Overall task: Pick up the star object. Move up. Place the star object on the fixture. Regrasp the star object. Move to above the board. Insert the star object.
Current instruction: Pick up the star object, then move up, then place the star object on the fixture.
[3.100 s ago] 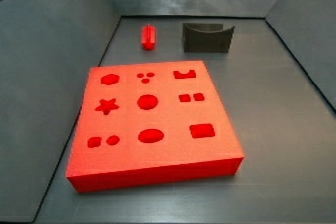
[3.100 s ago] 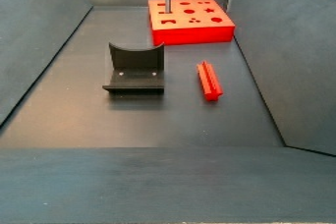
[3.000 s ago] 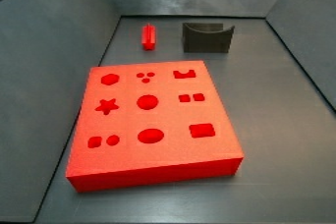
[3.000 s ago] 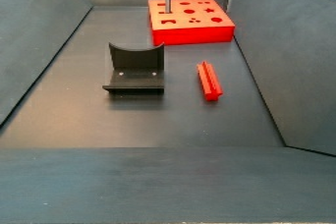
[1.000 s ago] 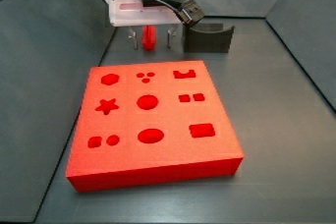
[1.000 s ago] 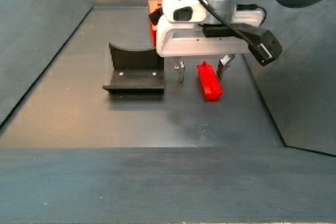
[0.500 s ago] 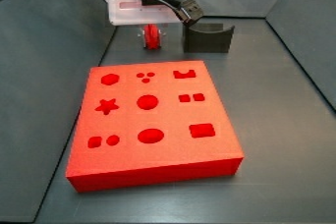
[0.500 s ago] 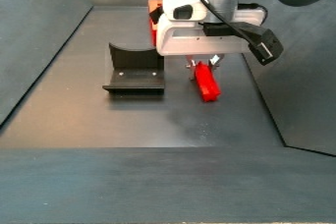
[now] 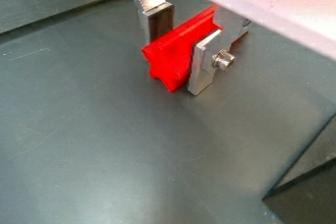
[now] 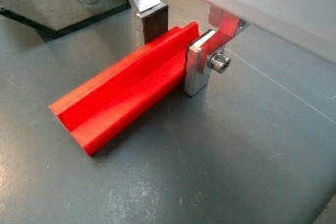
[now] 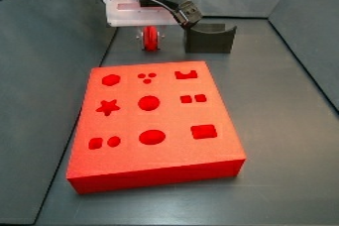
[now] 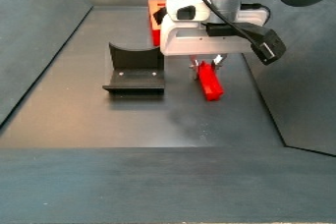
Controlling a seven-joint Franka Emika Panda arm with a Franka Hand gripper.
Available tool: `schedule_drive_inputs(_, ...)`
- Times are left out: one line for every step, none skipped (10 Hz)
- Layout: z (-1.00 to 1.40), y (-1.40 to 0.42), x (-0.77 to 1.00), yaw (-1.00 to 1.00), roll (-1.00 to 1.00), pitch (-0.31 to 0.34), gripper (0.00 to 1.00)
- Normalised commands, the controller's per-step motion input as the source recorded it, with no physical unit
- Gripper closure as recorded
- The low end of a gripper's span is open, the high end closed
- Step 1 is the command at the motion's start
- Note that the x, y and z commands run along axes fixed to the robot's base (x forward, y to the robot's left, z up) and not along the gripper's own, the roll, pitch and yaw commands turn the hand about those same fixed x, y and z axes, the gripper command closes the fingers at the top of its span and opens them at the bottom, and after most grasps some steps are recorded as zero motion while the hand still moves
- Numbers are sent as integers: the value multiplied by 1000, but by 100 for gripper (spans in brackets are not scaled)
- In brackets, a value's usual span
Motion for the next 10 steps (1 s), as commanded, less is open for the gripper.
schedule_drive_inputs(0, 0, 0, 0, 0, 0, 100)
schedule_drive_inputs(0, 0, 0, 0, 0, 0, 100)
schedule_drive_inputs(833, 0, 0, 0, 0, 0, 100)
schedule_drive_inputs(773, -20, -45, -25, -4, 24, 100)
schedule_drive_inputs(692, -17, -54, -23, -5, 19, 100)
schedule_drive_inputs(529, -11, -45, -19, -5, 13, 100)
schedule_drive_inputs(386, -6, -30, -16, -8, 20, 100)
schedule_drive_inputs(178, -5, -20, -14, -12, 33, 100)
schedule_drive_inputs(1000, 0, 0, 0, 0, 0, 100)
schedule_drive_inputs(1000, 2, 5, 3, -1, -2, 100)
